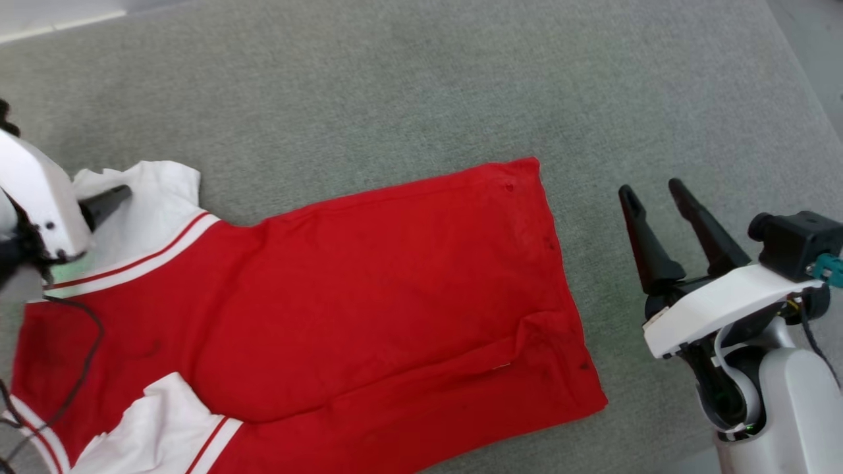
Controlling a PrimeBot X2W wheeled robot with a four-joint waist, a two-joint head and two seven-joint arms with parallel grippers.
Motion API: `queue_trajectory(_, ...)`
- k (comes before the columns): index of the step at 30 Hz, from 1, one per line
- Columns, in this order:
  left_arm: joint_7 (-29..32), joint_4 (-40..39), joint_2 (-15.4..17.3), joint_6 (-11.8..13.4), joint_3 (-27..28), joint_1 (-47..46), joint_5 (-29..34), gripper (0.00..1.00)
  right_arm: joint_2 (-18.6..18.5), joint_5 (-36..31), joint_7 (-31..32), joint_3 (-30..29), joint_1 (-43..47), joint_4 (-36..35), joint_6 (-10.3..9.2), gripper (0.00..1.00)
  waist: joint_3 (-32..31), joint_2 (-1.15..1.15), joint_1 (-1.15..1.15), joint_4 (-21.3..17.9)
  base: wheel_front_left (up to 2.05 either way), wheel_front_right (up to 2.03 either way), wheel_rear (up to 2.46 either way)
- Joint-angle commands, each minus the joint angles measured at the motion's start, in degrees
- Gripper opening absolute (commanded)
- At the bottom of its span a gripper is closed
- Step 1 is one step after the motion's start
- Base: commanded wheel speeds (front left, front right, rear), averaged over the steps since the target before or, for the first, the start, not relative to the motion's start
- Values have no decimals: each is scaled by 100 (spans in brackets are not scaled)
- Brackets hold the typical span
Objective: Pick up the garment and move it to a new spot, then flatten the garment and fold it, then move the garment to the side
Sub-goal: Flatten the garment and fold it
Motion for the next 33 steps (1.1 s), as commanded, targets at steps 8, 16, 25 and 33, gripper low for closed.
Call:
queue_trajectory(8, 834, 362, -123, 316, -329, 47, -97, 0, 33, 356, -32, 79, -217, 278, 0, 100, 211, 0, -1, -125, 0, 0, 0)
queue_trajectory(16, 358, 331, -276, 442, -198, -192, 19, 0, -259, 785, 411, 102, -627, 872, 0, 100, 34, 0, -1, 83, 0, 0, 0)
queue_trajectory(25, -204, -84, -670, 211, -283, -684, 208, 0, -854, 1383, 1782, 620, -1672, 2007, 0, 100, 22, 0, -1, 723, 0, 0, 0)
queue_trajectory(33, -428, -295, -903, 82, -432, -793, 307, 0, -1127, 1702, 3050, 1362, -2244, 2836, 0, 100, 119, 0, -1, 1154, 0, 0, 0)
